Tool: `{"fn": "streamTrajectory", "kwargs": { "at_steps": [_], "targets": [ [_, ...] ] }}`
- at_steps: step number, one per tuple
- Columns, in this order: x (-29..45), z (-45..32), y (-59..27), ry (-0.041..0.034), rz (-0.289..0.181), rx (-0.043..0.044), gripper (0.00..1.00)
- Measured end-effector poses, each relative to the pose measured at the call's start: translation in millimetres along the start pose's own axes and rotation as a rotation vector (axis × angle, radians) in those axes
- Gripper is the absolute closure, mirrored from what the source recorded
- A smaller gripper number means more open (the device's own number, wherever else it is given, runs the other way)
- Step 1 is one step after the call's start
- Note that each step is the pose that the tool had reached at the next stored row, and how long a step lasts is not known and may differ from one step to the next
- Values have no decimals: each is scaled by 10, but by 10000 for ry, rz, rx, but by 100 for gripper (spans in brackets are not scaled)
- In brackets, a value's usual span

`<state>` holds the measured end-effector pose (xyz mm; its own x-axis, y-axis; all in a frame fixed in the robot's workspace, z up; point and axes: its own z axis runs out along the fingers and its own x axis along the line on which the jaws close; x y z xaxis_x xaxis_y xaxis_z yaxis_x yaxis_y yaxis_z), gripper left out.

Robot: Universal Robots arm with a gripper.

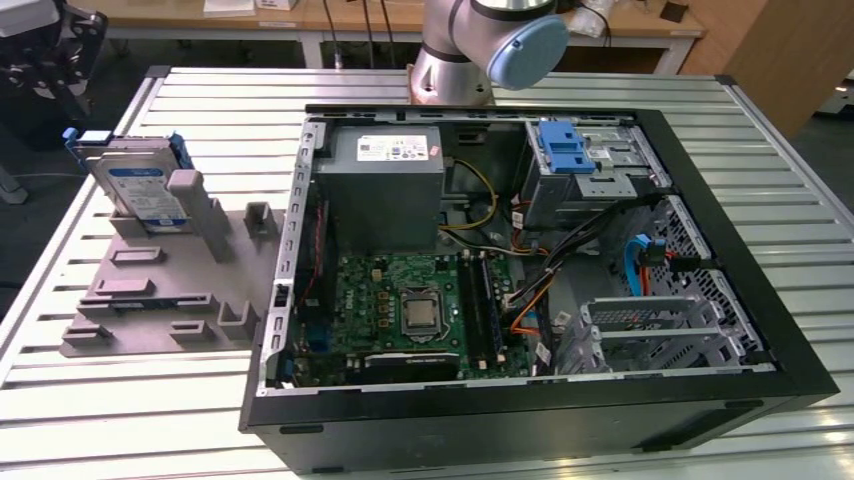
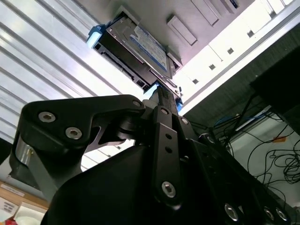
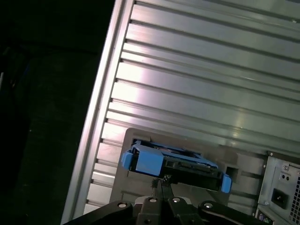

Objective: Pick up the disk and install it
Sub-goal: 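Pick up the disk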

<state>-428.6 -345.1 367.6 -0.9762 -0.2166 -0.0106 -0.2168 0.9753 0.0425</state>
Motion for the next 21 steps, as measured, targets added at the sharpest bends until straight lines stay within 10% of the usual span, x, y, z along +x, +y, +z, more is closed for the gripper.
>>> {"fn": "streamTrajectory", "kwargs": {
  "at_steps": [21],
  "targets": [
    [0,1,0,62,-1444,-15,89]
  ]
}}
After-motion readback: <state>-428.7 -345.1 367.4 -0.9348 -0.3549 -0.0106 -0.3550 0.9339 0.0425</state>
